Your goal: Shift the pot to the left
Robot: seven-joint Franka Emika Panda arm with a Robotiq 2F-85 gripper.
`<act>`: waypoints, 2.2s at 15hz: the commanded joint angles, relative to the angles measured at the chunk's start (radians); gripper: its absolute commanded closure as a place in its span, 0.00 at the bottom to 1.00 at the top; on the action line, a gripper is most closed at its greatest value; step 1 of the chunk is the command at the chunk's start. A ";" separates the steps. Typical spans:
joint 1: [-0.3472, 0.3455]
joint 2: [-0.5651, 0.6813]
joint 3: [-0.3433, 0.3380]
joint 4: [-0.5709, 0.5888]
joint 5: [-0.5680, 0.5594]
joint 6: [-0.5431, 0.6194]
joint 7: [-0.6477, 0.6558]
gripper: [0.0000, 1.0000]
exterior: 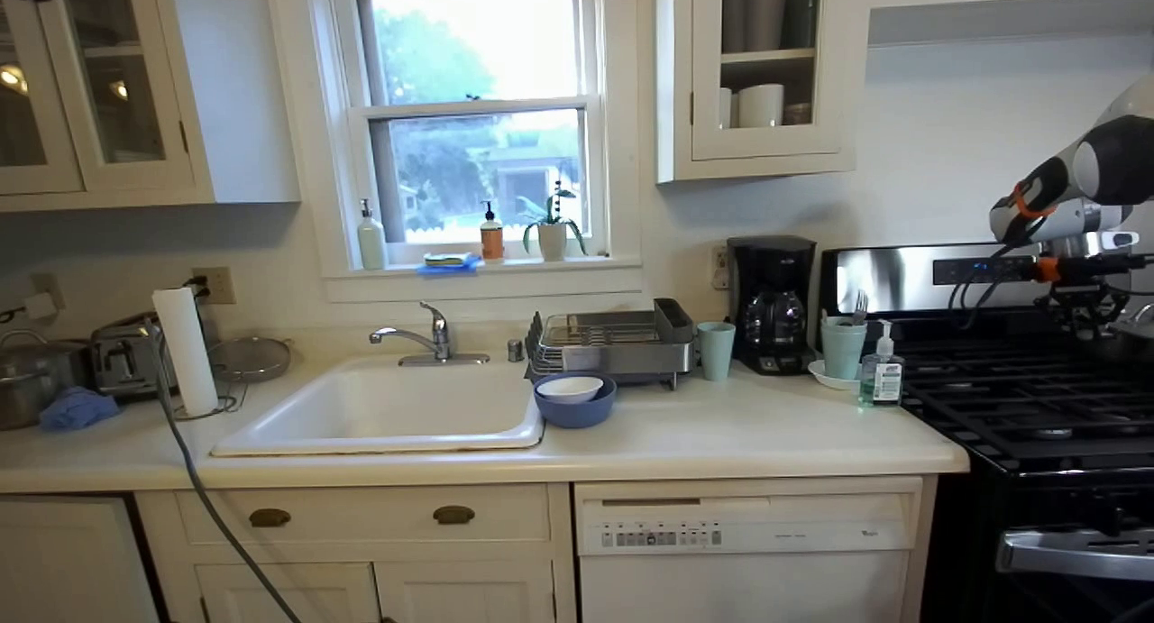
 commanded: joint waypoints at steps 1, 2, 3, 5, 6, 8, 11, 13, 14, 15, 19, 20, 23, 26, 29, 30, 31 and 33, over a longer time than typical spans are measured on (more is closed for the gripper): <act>-0.018 -0.100 0.050 -0.160 0.037 0.065 -0.115 0.93; -0.021 -0.116 0.055 -0.185 0.038 0.072 -0.135 0.93; -0.021 -0.134 0.056 -0.208 0.030 0.069 -0.163 0.93; -0.020 -0.168 0.055 -0.253 0.016 0.073 -0.218 0.93; -0.018 -0.192 0.054 -0.280 0.010 0.074 -0.247 0.93; 0.012 -0.228 0.020 -0.326 0.024 0.089 -0.308 0.93; 0.033 -0.285 0.007 -0.406 0.002 0.136 -0.370 0.93; 0.043 -0.316 0.002 -0.457 -0.004 0.165 -0.414 0.93; 0.047 -0.333 0.001 -0.482 -0.007 0.167 -0.443 0.93; 0.048 -0.353 0.001 -0.511 -0.008 0.175 -0.479 0.93; 0.053 -0.427 -0.014 -0.624 -0.035 0.204 -0.602 0.93; 0.054 -0.450 -0.016 -0.654 -0.040 0.204 -0.643 0.93; 0.060 -0.506 -0.027 -0.738 -0.065 0.219 -0.735 0.93; 0.060 -0.559 -0.032 -0.811 -0.081 0.237 -0.825 0.93; 0.057 -0.600 -0.032 -0.860 -0.071 0.229 -0.928 0.93; 0.059 -0.612 -0.033 -0.870 -0.076 0.211 -0.959 0.93; 0.059 -0.623 -0.032 -0.882 -0.067 0.208 -0.988 0.93; 0.072 -0.634 -0.040 -0.892 -0.092 0.188 -0.982 0.93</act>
